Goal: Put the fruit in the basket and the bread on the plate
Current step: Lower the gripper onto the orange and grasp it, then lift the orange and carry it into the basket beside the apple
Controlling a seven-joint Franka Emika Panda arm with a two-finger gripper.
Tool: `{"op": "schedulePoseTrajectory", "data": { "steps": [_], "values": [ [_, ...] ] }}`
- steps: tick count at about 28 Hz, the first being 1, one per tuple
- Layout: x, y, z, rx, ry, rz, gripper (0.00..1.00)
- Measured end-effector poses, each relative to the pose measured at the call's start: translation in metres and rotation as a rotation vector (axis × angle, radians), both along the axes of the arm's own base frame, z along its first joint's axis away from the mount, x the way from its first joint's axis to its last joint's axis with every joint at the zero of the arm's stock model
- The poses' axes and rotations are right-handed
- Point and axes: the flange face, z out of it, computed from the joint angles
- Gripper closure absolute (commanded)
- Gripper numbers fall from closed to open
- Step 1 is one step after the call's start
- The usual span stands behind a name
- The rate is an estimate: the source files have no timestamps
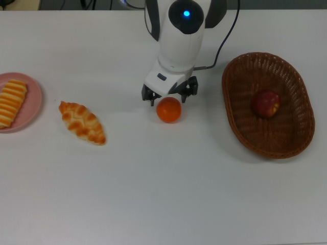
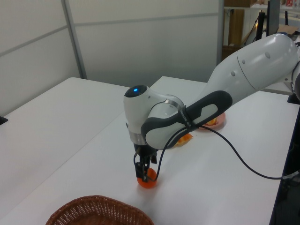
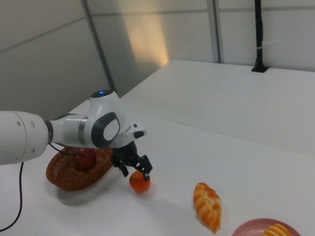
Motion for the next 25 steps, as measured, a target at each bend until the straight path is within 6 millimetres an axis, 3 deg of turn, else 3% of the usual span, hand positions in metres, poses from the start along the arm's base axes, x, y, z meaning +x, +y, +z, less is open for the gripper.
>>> {"op": "schedulePoseTrajectory", "data": {
  "steps": [6, 14, 19, 21, 22, 23, 24, 25],
  "values": [
    [0.005, -0.014, -0.013, -0.043, 0.009, 0.009, 0.00],
    [0.008, -0.012, -0.040, -0.062, 0.030, 0.030, 0.00],
    [0.009, -0.011, -0.041, -0.062, 0.031, 0.031, 0.02],
    [0.009, -0.011, -0.041, -0.062, 0.031, 0.032, 0.18],
    [0.008, -0.010, -0.041, -0.062, 0.031, 0.033, 0.34],
    [0.008, -0.010, -0.041, -0.062, 0.031, 0.033, 0.93],
    [0.008, -0.009, -0.041, -0.064, 0.031, 0.036, 1.00],
    [0.008, -0.009, -0.041, -0.065, 0.030, 0.038, 1.00]
  ]
}}
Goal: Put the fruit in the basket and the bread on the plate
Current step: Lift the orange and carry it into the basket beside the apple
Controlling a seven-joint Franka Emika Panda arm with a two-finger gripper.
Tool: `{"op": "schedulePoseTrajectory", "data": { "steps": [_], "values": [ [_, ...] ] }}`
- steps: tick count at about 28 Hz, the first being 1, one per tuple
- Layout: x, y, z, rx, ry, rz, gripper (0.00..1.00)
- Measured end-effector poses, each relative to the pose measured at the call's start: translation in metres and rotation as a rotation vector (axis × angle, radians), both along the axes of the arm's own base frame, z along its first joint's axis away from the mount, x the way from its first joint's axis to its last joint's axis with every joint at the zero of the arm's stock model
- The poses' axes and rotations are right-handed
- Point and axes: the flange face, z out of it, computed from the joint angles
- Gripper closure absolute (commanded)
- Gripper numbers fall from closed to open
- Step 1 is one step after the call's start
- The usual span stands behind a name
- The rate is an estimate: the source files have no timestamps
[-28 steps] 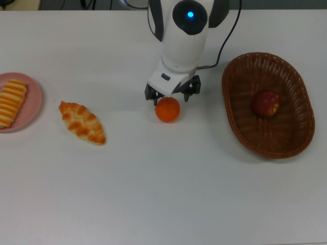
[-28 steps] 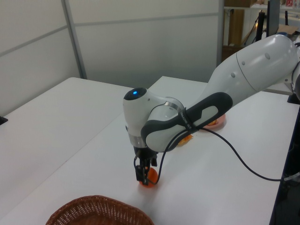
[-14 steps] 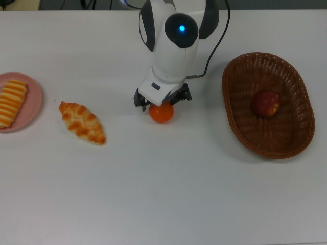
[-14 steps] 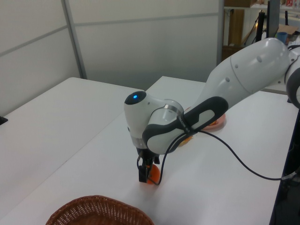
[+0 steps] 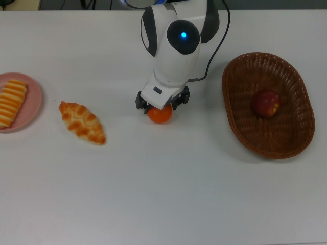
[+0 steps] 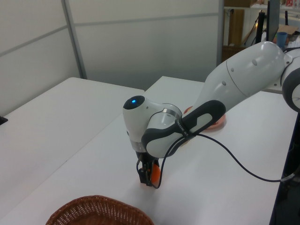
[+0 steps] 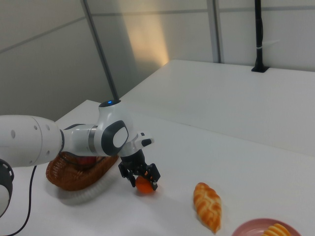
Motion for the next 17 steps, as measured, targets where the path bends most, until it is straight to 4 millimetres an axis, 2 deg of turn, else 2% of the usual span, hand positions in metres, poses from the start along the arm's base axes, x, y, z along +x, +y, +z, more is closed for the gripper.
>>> {"op": "schedulePoseTrajectory", "data": {
  "steps": [8, 10, 13, 17],
  "values": [
    [0.006, 0.002, 0.010, 0.002, -0.022, 0.003, 1.00],
    [0.008, 0.005, 0.018, 0.007, -0.038, 0.005, 1.00],
    [0.009, 0.012, 0.038, 0.013, -0.061, 0.011, 1.00],
    [-0.003, 0.041, 0.080, 0.038, -0.055, 0.028, 1.00]
  ]
}}
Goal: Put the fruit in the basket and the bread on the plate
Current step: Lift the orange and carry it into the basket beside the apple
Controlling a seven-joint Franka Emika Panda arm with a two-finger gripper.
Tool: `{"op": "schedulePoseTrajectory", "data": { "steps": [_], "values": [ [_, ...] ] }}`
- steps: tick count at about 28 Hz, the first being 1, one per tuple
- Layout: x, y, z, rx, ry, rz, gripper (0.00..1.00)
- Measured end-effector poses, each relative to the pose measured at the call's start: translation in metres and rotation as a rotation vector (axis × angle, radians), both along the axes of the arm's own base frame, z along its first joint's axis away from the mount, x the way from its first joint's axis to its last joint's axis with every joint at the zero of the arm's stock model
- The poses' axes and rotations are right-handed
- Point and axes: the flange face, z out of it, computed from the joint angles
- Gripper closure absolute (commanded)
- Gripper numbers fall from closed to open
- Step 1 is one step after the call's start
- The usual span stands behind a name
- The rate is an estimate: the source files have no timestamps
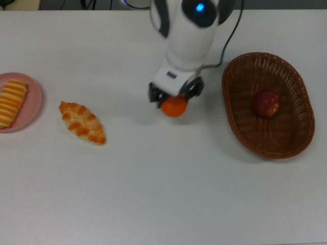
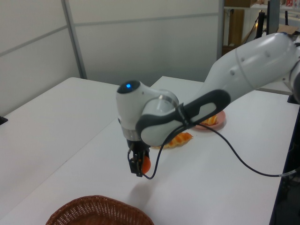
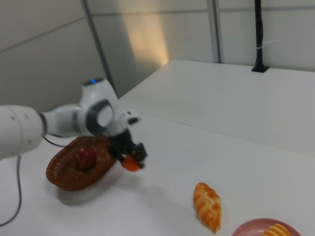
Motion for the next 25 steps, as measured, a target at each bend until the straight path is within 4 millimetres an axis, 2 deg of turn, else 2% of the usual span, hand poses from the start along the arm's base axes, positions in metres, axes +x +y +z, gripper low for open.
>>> {"op": "schedulePoseTrajectory", "data": {
  "steps": [3, 6, 9, 15, 16, 17, 18, 25],
  "values": [
    [-0.017, 0.036, 0.030, 0.020, 0.029, 0.031, 1.00],
    [-0.033, 0.070, 0.045, 0.030, 0.038, 0.047, 1.00],
    [-0.049, 0.105, 0.048, 0.039, 0.040, 0.068, 1.00],
    [-0.074, 0.157, 0.041, 0.039, 0.044, 0.091, 0.98],
    [-0.076, 0.163, 0.040, 0.036, 0.043, 0.092, 0.88],
    [-0.079, 0.170, 0.038, 0.034, 0.043, 0.091, 0.38],
    [-0.082, 0.179, 0.034, 0.029, 0.042, 0.089, 0.00],
    [-0.087, 0.206, 0.007, -0.018, 0.032, 0.051, 0.00]
  ]
}}
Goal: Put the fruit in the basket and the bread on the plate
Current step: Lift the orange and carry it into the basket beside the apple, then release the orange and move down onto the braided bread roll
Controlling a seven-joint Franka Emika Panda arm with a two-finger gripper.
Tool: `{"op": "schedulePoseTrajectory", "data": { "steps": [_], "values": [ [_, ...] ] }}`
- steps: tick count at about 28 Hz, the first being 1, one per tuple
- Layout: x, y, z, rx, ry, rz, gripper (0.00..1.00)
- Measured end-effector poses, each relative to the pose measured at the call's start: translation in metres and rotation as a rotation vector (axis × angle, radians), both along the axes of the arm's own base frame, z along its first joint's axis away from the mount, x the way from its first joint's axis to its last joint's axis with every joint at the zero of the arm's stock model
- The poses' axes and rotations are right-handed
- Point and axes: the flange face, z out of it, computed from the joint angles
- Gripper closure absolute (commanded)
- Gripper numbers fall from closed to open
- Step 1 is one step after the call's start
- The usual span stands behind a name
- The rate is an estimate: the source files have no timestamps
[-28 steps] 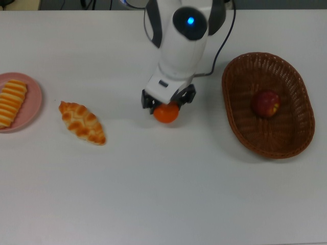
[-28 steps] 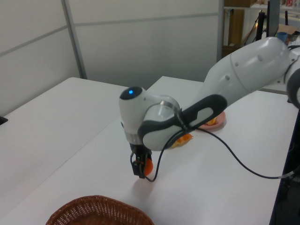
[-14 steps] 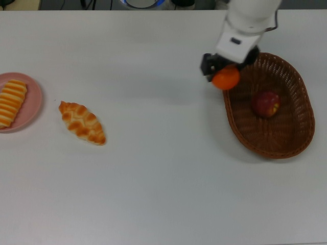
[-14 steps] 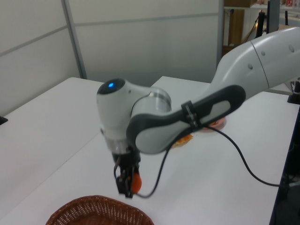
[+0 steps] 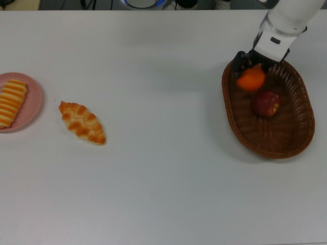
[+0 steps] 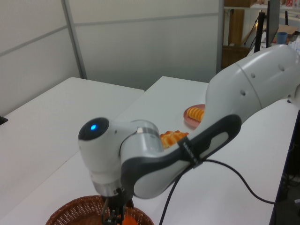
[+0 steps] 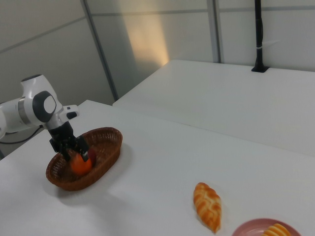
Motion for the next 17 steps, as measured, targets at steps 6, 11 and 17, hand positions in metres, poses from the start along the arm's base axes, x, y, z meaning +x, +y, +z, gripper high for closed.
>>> {"op": "schedulePoseTrajectory", "data": {
  "steps": [6, 11, 17],
  "values": [
    [0.006, -0.001, -0.002, -0.006, -0.015, -0.038, 0.00],
    [0.038, -0.041, 0.012, -0.001, -0.049, -0.138, 0.00],
    [0.097, -0.156, 0.028, 0.000, -0.076, -0.257, 0.00]
  ]
}}
